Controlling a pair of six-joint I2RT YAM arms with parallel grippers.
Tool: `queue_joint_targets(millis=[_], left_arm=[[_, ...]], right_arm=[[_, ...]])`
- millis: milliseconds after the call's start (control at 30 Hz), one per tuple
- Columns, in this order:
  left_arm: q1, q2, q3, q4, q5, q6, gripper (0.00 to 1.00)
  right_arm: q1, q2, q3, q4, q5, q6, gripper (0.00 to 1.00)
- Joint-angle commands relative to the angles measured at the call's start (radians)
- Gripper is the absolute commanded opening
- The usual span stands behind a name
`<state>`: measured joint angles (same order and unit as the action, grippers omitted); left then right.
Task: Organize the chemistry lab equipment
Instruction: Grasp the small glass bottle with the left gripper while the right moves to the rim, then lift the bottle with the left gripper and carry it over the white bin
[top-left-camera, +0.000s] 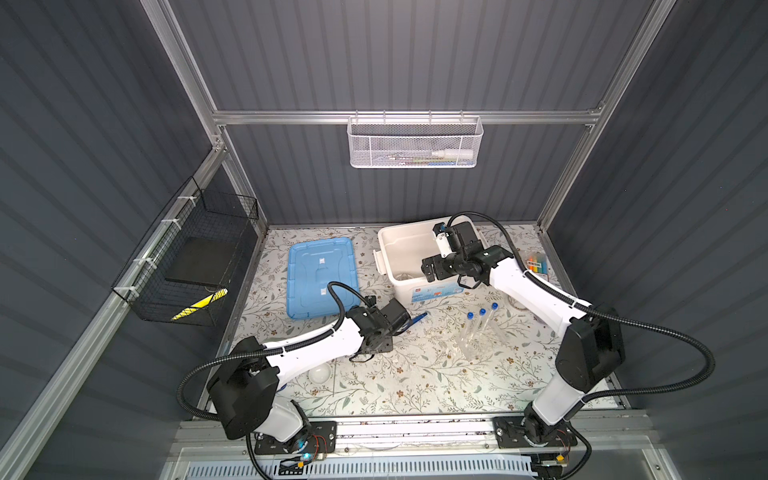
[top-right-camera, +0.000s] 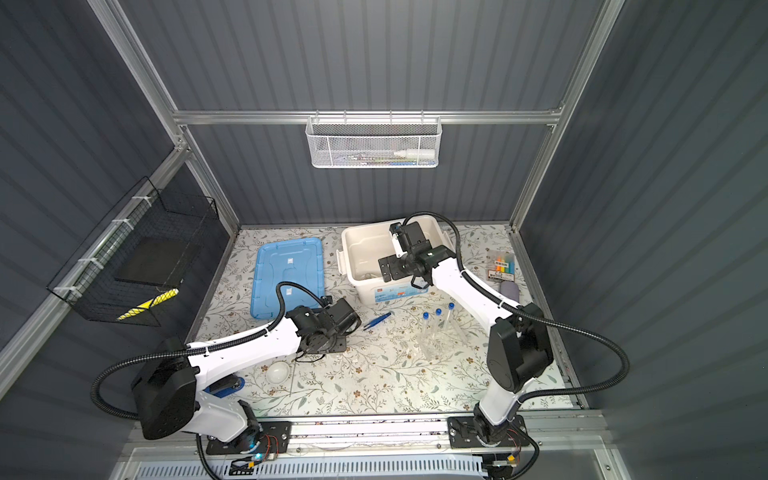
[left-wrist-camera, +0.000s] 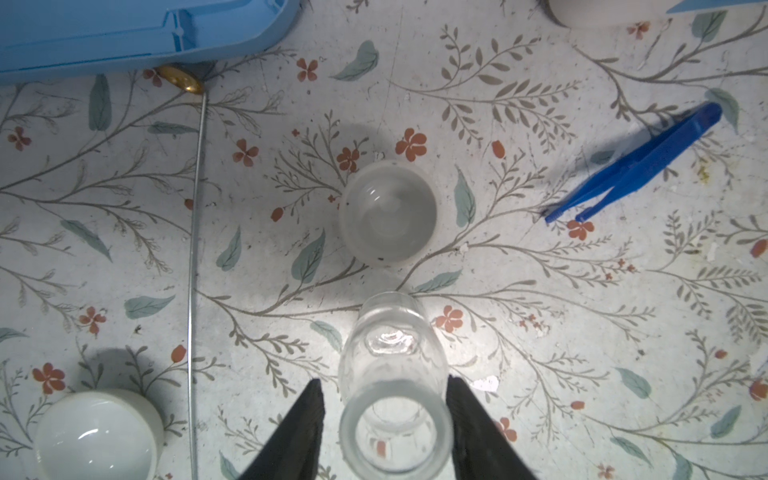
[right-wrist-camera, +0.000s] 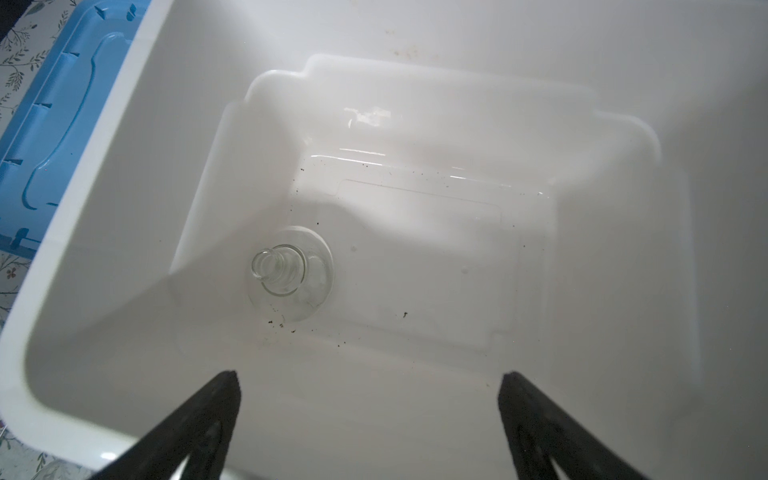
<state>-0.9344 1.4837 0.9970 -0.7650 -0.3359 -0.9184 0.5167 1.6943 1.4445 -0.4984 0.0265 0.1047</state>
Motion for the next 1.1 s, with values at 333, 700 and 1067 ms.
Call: queue_joint_targets(millis=[333, 700, 1067], left_arm=[[0.016, 0.017, 0.034, -0.007, 0.018, 0.042, 0.42], [0.019, 0.032, 0.047, -0.012, 0.024, 0.054, 0.41], [0.019, 0.024, 0.062, -0.019, 0.019, 0.068, 0.33]], right_arm=[[-0.01, -0.034, -0.018, -0.002, 0.011, 0.005, 0.99], [-0.011, -0.031, -0.024, -0.002, 0.008, 0.007, 0.99], [-0.016, -0.045, -0.041, 0.008, 0.011, 0.007, 0.99]])
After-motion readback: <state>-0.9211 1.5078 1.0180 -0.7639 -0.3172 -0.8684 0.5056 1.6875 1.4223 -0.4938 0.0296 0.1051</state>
